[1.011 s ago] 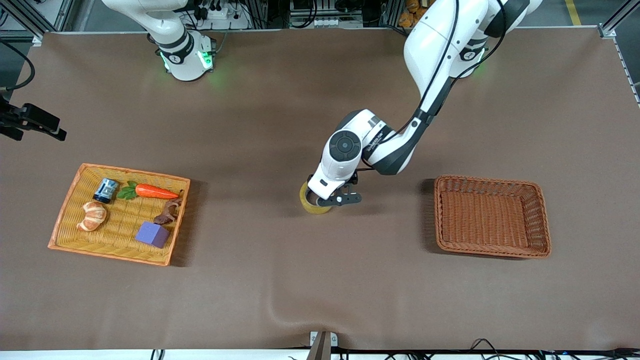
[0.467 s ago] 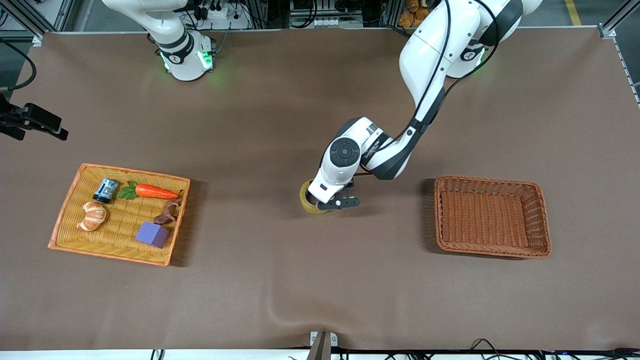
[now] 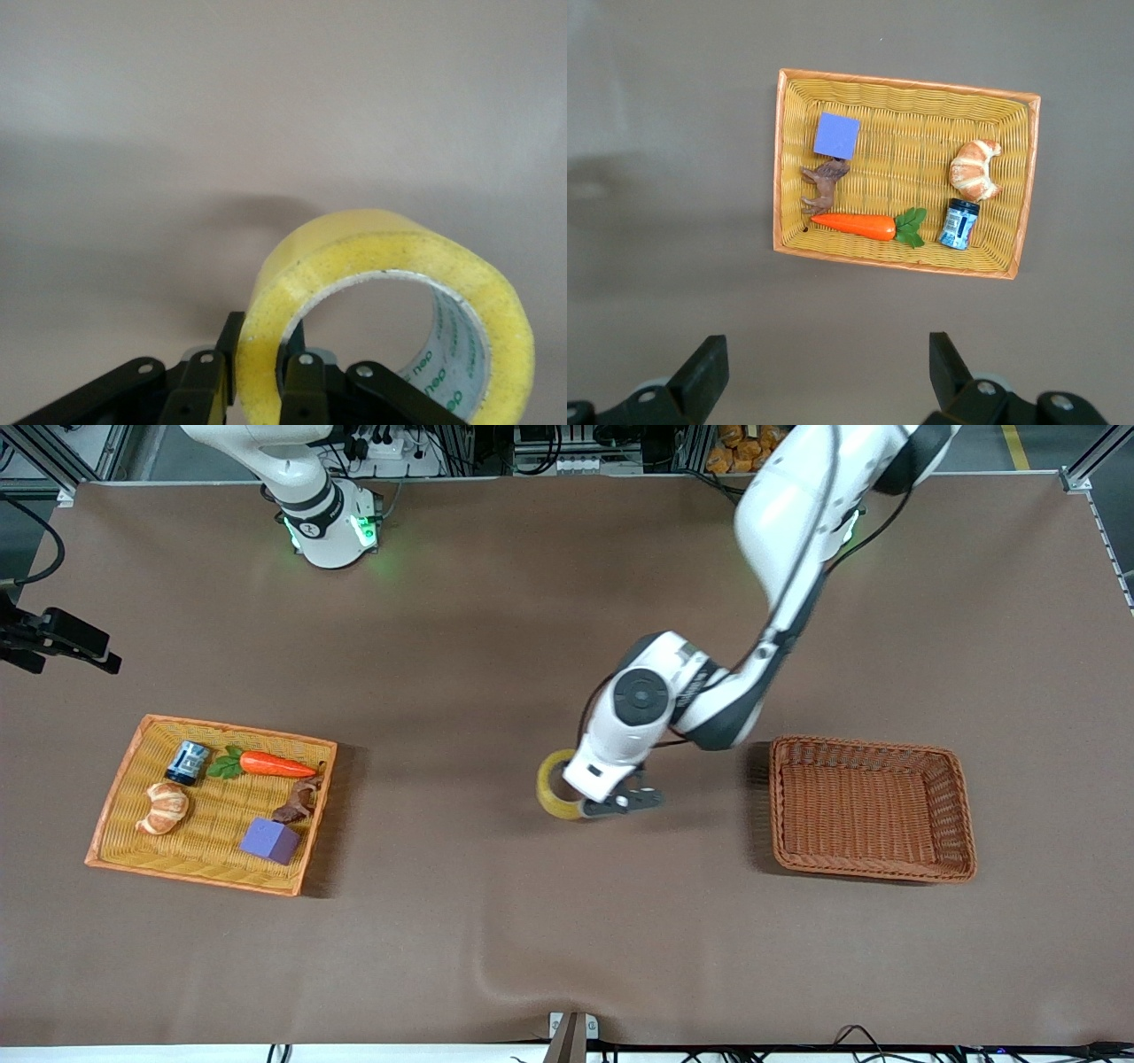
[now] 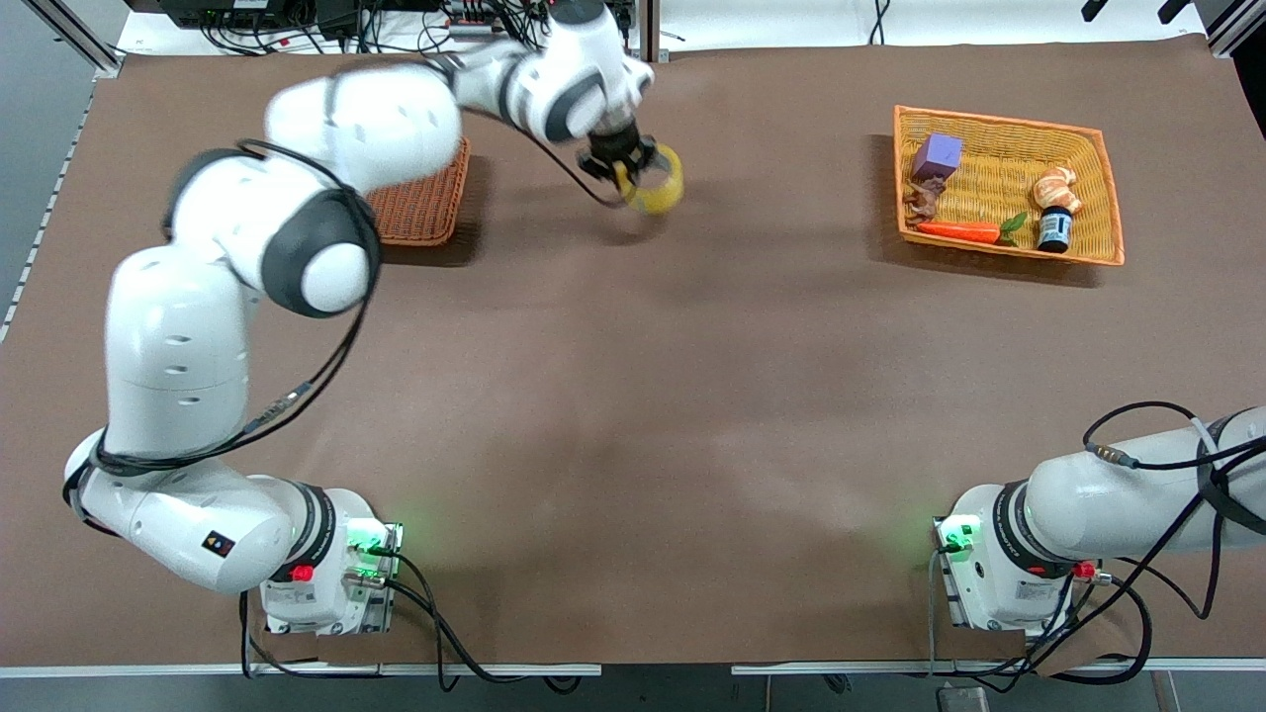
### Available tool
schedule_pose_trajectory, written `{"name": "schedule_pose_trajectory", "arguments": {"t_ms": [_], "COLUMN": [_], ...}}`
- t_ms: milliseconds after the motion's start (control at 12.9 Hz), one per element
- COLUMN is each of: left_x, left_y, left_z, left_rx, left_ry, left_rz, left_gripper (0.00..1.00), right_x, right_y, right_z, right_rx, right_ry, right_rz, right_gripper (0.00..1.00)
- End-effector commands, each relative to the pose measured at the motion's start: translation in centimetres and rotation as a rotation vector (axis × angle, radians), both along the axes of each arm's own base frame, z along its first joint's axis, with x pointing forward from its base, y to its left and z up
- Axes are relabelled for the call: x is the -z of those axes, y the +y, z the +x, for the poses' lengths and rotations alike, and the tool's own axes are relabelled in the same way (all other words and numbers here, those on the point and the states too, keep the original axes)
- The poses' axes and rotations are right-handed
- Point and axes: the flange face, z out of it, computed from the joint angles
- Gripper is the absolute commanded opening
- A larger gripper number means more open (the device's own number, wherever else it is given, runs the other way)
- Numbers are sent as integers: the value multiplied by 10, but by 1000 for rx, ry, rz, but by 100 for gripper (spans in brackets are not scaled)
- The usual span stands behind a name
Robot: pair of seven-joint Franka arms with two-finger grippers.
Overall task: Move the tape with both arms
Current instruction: 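Carry the tape roll into the brown basket and release it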
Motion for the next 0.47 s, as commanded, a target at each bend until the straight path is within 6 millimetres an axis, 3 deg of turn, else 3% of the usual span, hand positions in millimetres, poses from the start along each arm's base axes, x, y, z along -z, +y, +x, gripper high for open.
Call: {"name": "schedule_pose_trajectory", "arguments": {"t_ms": [0,156,311,389], "left_x": [-88,-92,-78,-66], "left_y": [113,205,290,322], "left_z": [19,35,54,63], "left_rx": [53,109,176,217], "left_ry": [21,47,60,58], "left_rz": [63,89,86,77], "left_gripper": [0,0,0,0], "right_x": [-4,-4,-4,-5], "right_y": [-2,-2,-1,0], "right_z": [1,1,1,1], "right_rx": [20,20,19,17], "right_ry": [-1,1,-1,-2], "right_rz": [14,14,14,13], "right_gripper": [100,100,100,100]}}
